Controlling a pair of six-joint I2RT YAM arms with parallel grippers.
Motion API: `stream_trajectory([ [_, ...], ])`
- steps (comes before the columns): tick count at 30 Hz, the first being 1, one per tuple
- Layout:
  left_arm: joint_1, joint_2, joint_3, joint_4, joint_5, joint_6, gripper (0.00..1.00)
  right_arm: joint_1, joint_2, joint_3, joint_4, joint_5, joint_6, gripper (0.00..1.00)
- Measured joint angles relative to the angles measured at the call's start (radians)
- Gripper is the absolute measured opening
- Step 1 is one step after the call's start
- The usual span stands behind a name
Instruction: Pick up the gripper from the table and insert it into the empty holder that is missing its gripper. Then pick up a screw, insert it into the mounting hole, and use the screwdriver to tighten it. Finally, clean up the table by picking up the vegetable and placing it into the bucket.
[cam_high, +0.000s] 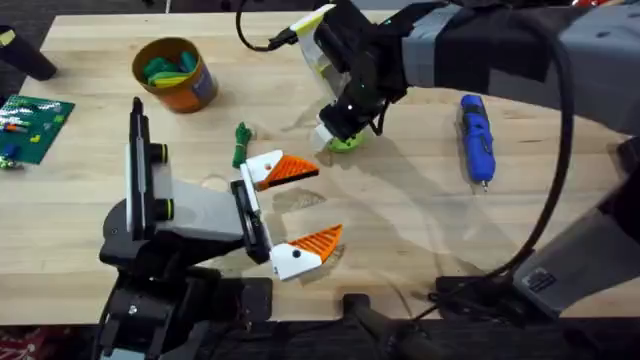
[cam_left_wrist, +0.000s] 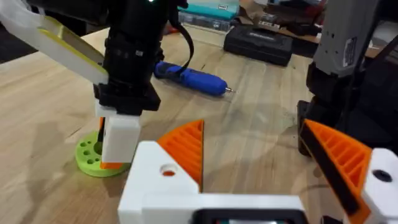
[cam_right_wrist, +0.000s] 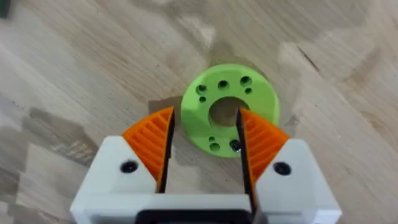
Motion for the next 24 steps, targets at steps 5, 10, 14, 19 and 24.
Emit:
stream_trajectory([
  [5, 0.000, 0.000, 0.000, 0.000, 0.000, 0.000, 0.984, 0.000, 0.000, 0.000, -0.005, 0.000, 0.000, 0.575],
  [10, 0.000, 0.000, 0.000, 0.000, 0.000, 0.000, 0.984, 0.000, 0.000, 0.001, -0.035, 0.000, 0.000, 0.575],
  [14, 0.000, 0.000, 0.000, 0.000, 0.000, 0.000, 0.984, 0.000, -0.002, 0.006, -0.050, 0.000, 0.000, 0.575],
  [19, 0.000, 0.000, 0.000, 0.000, 0.000, 0.000, 0.984, 0.000, -0.017, 0.007, -0.078, 0.025, 0.000, 0.575],
  [24, 0.000, 0.000, 0.000, 0.000, 0.000, 0.000, 0.984, 0.000, -0.020, 0.009, -0.074, 0.079, 0.000, 0.575],
])
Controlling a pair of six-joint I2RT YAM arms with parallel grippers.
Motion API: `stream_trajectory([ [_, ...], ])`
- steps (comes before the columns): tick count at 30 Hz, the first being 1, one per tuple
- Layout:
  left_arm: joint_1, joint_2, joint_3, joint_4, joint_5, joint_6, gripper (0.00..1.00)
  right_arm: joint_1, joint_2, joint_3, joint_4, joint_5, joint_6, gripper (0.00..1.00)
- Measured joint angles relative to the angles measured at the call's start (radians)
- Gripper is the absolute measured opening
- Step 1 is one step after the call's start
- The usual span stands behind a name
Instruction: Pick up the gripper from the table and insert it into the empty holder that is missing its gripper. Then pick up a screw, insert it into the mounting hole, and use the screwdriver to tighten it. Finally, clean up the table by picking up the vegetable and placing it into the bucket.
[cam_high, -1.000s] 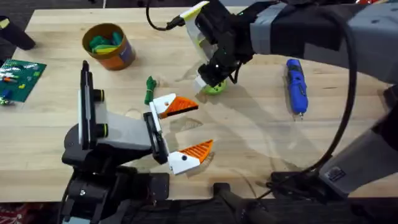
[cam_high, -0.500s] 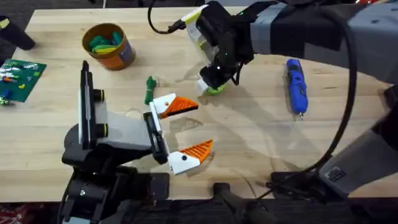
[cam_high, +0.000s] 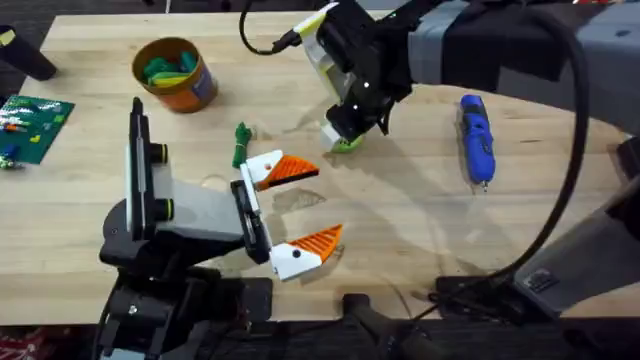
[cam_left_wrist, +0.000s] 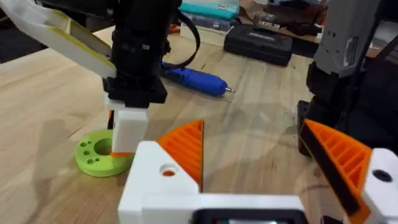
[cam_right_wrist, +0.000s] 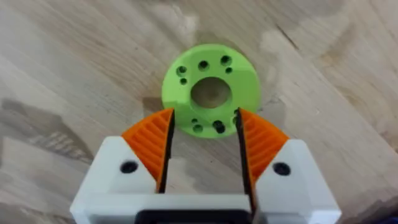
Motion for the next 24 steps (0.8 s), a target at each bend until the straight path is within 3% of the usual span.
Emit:
stream_trajectory([
  [24, 0.000, 0.000, 0.000, 0.000, -0.002, 0.000, 0.984, 0.000, 0.009, 0.001, -0.022, 0.030, 0.000, 0.575],
])
